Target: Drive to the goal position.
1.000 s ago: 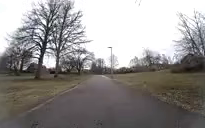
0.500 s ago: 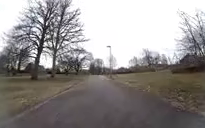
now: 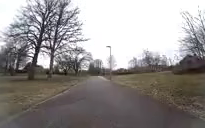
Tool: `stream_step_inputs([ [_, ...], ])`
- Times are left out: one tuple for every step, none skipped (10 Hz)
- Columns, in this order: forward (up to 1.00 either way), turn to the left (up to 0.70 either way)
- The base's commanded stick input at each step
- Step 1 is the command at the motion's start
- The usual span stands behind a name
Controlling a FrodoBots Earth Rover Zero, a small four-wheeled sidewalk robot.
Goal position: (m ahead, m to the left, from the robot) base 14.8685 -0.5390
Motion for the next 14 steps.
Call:
stream_step_inputs([
  [1.0,0.0],
  [1.0,0.0],
  [1.0,0.0],
  [1.0,0.19],
  [1.0,0.4],
  [1.0,0.4],
  [1.0,0.32],
  [1.0,0.16],
  [1.0,0.02],
  [1.0,0.0],
  [1.0,0.0],
  [1.0,0.0],
  [1.0,0.0],
  [1.0,0.0],
])
